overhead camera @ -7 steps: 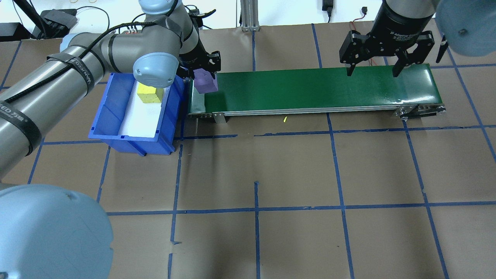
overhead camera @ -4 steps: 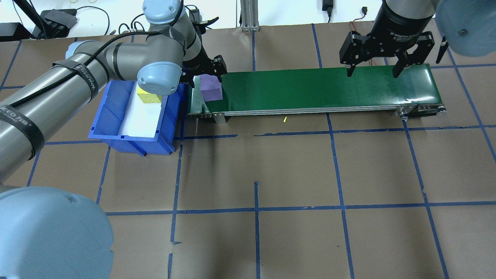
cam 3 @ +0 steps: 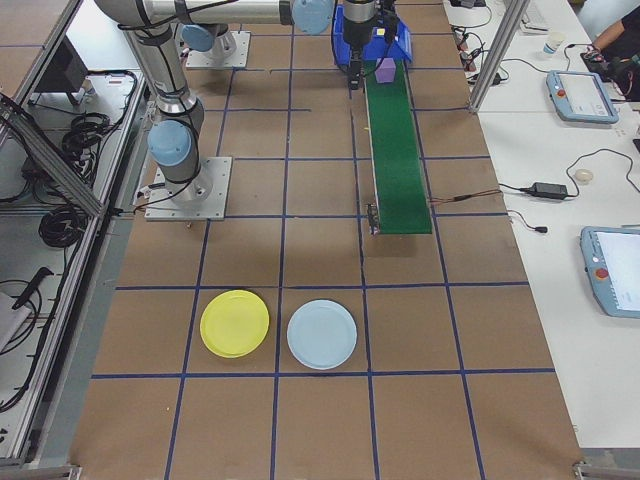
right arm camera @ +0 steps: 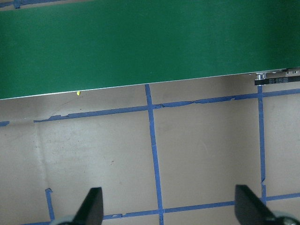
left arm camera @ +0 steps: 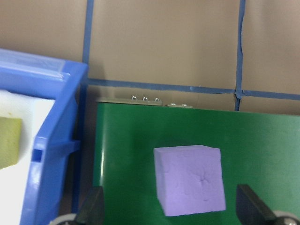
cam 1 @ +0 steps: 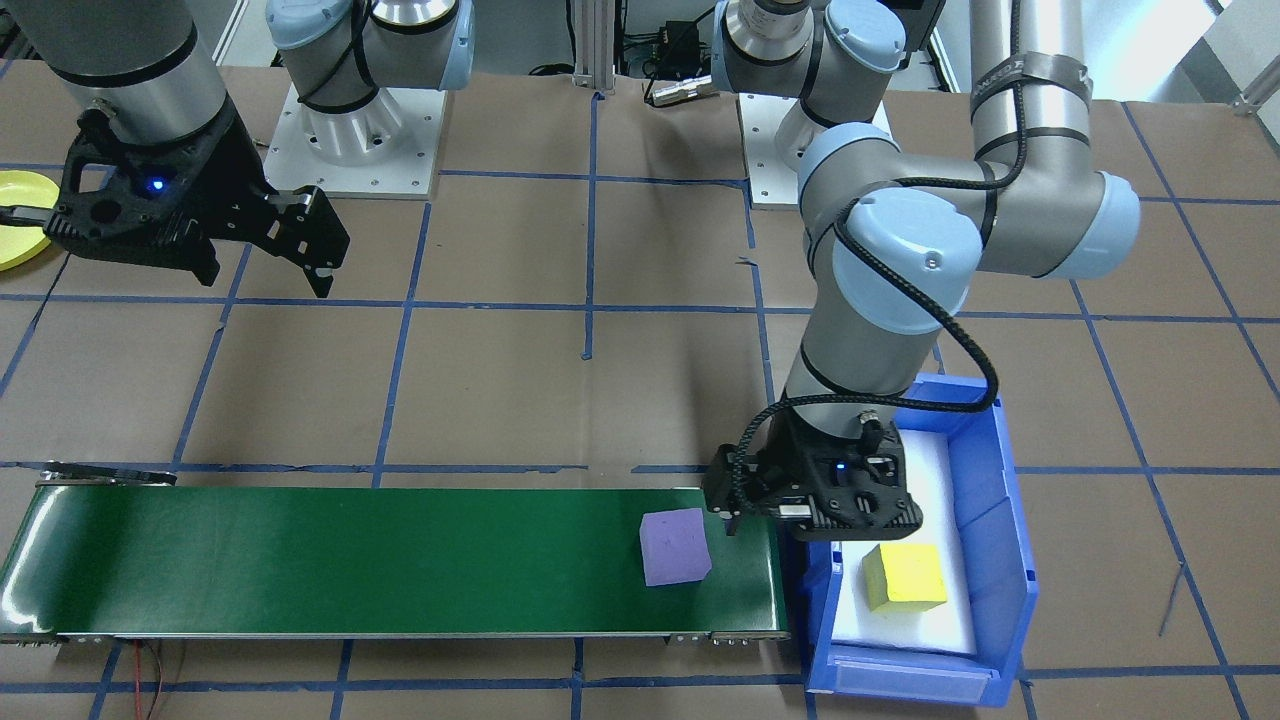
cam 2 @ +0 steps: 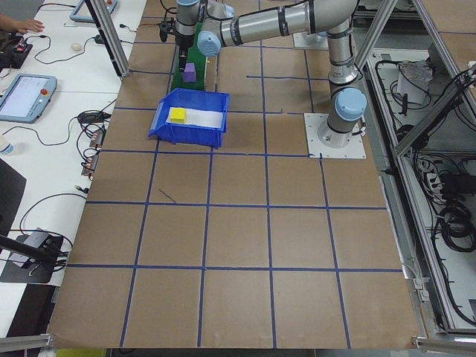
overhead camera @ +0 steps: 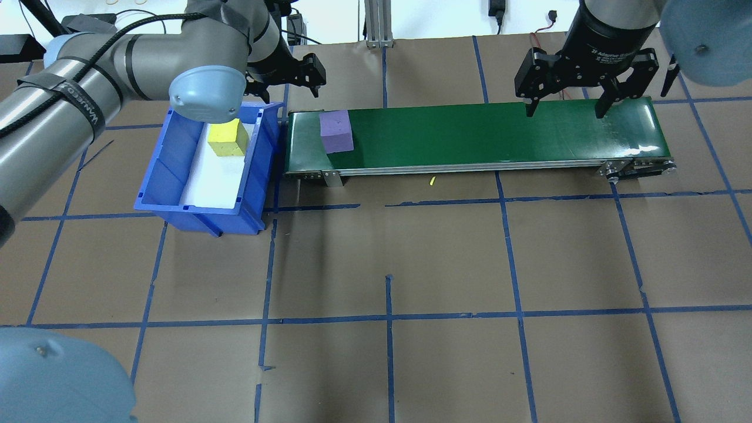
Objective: Move block left to right into plate
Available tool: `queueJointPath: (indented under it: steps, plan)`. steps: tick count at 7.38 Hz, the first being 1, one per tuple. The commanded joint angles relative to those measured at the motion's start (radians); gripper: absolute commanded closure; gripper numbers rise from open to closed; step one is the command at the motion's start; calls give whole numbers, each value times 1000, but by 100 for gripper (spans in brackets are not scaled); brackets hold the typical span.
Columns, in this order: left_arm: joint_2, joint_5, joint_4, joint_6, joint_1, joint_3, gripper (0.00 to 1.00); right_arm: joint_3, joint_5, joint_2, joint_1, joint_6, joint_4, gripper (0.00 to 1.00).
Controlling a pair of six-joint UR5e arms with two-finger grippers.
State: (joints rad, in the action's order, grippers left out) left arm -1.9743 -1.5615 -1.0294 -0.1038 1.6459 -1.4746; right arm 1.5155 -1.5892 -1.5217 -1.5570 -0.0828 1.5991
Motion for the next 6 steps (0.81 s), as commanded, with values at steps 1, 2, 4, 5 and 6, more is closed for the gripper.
queueJointPath:
  steps: [1, 2, 4, 5, 6]
  plan:
    - [-9, -46, -21, 144, -93, -18, 0, 0, 0, 0, 0, 0, -1, 0]
    - [-43, -42, -21, 174, -162, 3, 0, 0, -1, 0, 0, 0, -1, 0]
    - [-95, -37, -12, 162, -195, -24, 0, 9, -3, 2, 0, 0, -1, 0]
    - [-121, -40, -8, 167, -195, -10, 0, 9, -3, 3, 9, 3, -2, 0]
    - [-132, -40, -4, 167, -195, -6, 0, 0, -5, 3, 15, 12, -39, 0]
